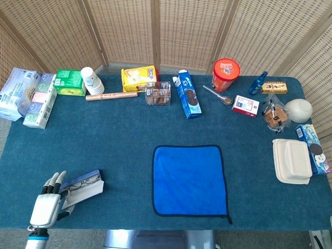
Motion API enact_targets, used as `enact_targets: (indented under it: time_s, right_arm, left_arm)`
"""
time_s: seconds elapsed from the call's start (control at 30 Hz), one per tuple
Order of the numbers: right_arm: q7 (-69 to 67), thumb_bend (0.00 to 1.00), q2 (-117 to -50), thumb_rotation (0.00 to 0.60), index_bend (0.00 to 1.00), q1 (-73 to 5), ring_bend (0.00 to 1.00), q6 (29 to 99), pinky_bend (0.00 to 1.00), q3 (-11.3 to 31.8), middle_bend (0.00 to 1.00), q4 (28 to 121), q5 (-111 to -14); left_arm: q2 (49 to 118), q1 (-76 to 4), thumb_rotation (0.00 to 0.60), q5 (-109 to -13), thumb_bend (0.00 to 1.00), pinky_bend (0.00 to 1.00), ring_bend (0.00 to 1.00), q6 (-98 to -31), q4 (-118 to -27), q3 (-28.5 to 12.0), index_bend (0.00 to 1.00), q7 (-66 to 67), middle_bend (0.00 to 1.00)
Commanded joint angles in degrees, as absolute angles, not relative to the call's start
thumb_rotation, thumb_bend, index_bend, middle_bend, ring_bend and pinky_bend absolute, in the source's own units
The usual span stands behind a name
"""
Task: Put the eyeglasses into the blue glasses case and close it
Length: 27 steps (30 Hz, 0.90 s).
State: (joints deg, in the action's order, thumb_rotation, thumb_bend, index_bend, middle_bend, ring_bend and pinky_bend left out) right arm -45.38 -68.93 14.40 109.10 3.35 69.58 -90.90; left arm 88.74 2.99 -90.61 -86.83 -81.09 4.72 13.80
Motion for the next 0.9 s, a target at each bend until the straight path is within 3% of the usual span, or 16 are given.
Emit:
enact_targets:
  time_s: [0.03,0.9]
  right_arm:
    - [-45.6,0.33,-69.0,0.339,0.0,14.4,0.0,109.0,0.12,3.4,0.13,69.4,-90.8]
    - [-46.4,0.33,-69.3,0.339,0.0,14.3,0.0,108.8,0.13,3.6,0.13,69.0,-90.8]
  left_arm:
    - [88.5,3.3,0.48,-90.0,0.3,0.09,0.0,-86.9,-81.5,4.5,0.2,14.1,0.03]
    - [87.6,3.3,0.467,-86.2,0.3,0.09,0.0,-86.1,-82.1,2.5,0.15,16.2,0.0]
